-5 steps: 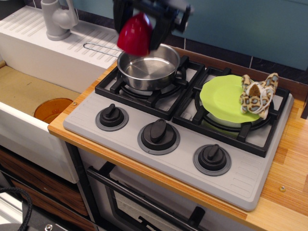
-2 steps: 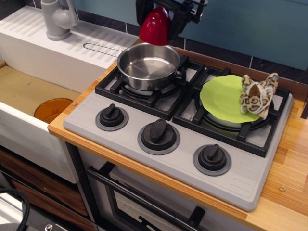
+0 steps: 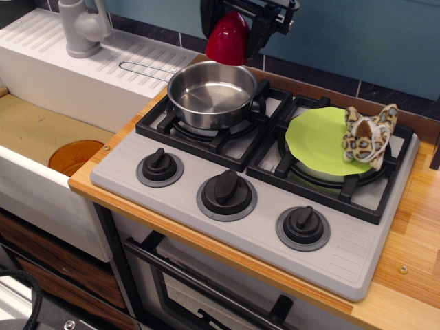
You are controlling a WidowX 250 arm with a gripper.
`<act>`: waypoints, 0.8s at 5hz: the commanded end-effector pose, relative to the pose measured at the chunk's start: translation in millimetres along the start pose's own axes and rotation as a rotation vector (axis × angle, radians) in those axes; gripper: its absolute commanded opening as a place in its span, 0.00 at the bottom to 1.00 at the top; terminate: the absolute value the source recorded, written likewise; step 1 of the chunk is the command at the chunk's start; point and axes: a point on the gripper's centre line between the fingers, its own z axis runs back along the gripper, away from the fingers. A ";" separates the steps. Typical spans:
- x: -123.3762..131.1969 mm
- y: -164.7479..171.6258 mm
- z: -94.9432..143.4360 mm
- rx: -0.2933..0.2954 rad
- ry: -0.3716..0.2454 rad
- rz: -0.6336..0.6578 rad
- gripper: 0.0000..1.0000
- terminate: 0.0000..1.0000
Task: Put stuffedcheeta on plate and sweetpotato in pot or pan on stove
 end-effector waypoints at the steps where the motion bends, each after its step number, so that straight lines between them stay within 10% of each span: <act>1: 22.2 7.6 2.1 0.008 -0.051 -0.007 1.00 0.00; 4: 14.6 -7.3 21.8 0.035 -0.033 0.010 1.00 0.00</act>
